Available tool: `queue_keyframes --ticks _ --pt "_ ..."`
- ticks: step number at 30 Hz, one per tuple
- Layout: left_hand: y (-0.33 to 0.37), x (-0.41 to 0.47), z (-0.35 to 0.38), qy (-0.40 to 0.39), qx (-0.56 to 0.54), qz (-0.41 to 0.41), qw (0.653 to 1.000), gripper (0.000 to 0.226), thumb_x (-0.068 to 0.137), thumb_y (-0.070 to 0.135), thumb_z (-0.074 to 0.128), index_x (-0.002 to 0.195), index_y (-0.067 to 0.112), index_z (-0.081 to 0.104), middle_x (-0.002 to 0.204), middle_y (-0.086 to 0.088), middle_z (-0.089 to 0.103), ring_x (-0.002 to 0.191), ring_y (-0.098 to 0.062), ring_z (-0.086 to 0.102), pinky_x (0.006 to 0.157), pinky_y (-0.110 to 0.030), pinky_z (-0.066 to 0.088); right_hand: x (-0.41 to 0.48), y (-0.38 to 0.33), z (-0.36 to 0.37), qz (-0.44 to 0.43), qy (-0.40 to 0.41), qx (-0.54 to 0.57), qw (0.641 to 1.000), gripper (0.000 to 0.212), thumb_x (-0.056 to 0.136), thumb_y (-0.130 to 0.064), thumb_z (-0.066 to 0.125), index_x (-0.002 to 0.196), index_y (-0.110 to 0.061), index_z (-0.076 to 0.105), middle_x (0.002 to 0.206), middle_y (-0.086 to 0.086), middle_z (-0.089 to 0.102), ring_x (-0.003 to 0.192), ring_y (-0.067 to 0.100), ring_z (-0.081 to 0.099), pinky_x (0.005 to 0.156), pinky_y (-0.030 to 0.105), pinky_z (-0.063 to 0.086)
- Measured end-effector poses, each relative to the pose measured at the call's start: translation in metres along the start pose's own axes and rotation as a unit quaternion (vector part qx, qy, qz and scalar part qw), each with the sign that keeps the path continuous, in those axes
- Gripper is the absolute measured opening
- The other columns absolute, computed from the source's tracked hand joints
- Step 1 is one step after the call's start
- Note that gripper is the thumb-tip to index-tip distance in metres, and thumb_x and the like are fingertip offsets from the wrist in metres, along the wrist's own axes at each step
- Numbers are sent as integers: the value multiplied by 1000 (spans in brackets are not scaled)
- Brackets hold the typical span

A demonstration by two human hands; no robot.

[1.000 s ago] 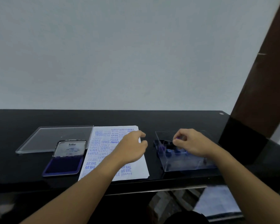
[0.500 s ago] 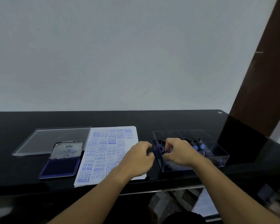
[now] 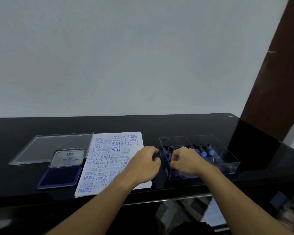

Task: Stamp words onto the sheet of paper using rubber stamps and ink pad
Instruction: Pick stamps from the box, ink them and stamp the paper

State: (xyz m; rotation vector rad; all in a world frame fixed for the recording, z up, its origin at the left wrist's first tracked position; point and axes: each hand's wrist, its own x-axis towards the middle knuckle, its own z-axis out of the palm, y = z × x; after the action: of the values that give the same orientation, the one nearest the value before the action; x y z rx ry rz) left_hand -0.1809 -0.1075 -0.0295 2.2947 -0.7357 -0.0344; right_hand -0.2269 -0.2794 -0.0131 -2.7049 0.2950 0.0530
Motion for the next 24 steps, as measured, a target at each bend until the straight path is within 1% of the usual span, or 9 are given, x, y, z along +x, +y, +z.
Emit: queue_keyframes --ticks 3,7,9,11,14,17,18,22,24 --pt "2 2 2 -2 -5 0 1000 38 97 24 47 134 20 54 140 6 52 126 -11 49 99 -22 38 1 1 -1 -10 -1 -3 1000 14 93 -27 60 81 -25 66 87 -3 69 78 9 62 61 23 44" --pt "11 6 8 9 -8 24 1000 27 94 22 49 119 18 60 126 6 58 116 -11 52 97 -25 42 1 9 -8 -17 44 12 999 19 90 -24 59 73 -26 65 78 -6 68 72 6 59 55 19 39" --pt "17 9 13 15 -3 35 999 31 95 24 49 124 16 58 130 7 55 121 -12 50 101 -26 40 1 18 -17 -5 87 31 996 19 89 -23 58 72 -24 67 76 -5 69 71 8 61 53 20 39" --pt "25 14 20 18 2 52 998 40 95 26 49 134 18 53 140 7 50 129 -13 45 109 -30 36 0 29 -30 17 137 43 990 19 90 -21 56 75 -23 67 75 -5 68 67 8 60 52 21 40" --pt "44 18 28 12 17 90 996 44 97 25 46 140 15 48 147 4 45 136 -15 38 115 -35 29 -2 55 -53 66 176 16 982 19 91 -20 55 76 -22 67 75 -3 67 63 8 57 54 25 43" --pt "63 23 39 -6 40 122 992 43 99 24 44 140 13 48 149 0 42 140 -17 32 116 -37 23 0 83 -73 133 130 -41 982 18 88 -22 56 76 -20 69 86 9 70 79 26 65 72 32 52" --pt "68 25 43 -17 49 127 991 44 99 25 43 141 13 47 150 -1 40 141 -18 30 117 -39 21 1 90 -78 149 106 -64 981 18 87 -22 56 78 -18 71 88 12 71 84 29 66 74 33 54" --pt "87 37 62 -67 78 117 988 46 100 28 40 144 12 42 156 -5 31 146 -22 20 120 -47 11 2 102 -85 164 11 -138 977 18 88 -23 61 90 -10 74 85 9 71 80 24 66 73 32 57" --pt "92 43 75 -78 101 116 985 48 100 30 39 144 12 40 158 -7 28 147 -26 17 120 -51 10 2 99 -84 166 -43 -182 968 23 91 -25 59 98 -9 74 91 9 70 86 25 68 77 32 56"
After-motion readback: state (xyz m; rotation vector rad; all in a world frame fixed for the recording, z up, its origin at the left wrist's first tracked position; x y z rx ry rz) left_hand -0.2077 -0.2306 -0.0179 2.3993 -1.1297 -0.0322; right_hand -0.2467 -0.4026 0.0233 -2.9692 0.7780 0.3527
